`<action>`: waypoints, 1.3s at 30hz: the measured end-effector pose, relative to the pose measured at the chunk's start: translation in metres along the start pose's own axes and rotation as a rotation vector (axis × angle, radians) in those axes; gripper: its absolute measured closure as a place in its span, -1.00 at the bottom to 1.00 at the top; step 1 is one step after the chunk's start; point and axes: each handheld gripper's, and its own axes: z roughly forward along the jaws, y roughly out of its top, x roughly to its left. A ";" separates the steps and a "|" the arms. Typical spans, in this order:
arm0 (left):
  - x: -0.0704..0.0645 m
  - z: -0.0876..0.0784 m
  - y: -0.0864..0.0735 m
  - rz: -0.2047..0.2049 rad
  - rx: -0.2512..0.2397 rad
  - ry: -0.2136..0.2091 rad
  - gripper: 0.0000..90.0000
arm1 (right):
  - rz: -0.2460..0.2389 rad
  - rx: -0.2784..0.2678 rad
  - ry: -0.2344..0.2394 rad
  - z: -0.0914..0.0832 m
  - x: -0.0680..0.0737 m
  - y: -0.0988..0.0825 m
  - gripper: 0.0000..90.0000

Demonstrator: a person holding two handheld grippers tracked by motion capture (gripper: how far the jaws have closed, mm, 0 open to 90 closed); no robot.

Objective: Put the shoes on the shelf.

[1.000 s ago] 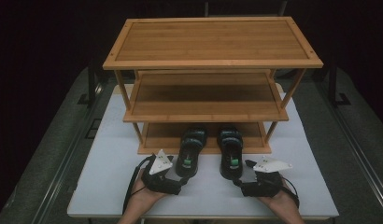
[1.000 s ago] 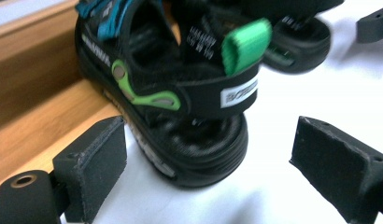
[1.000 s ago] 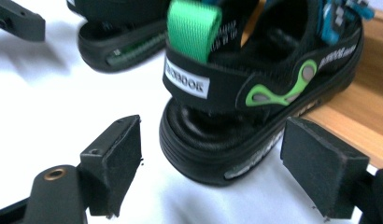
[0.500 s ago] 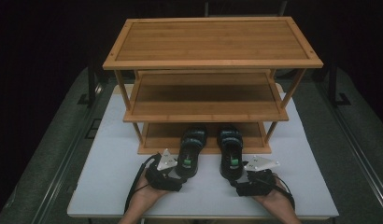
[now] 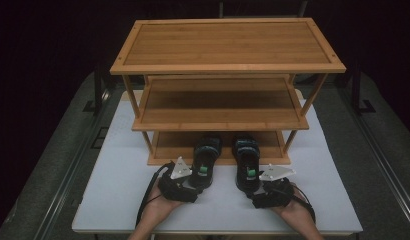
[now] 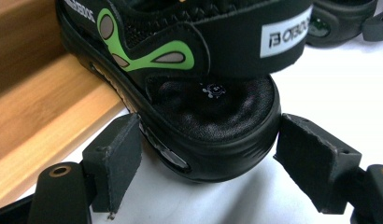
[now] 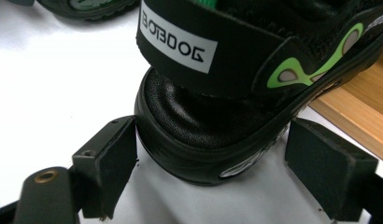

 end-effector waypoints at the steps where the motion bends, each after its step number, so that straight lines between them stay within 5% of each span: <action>1: 0.001 0.000 0.002 -0.003 -0.009 -0.003 -0.51 | -0.002 -0.016 0.008 -0.002 -0.002 0.002 -0.63; 22: 0.002 0.022 0.022 -0.044 -0.051 -0.009 -0.48 | 0.040 -0.084 0.061 0.008 -0.015 0.025 -0.61; 39: 0.000 0.035 0.030 -0.054 -0.089 0.020 -0.48 | 0.066 -0.088 -0.011 0.022 -0.009 0.033 -0.62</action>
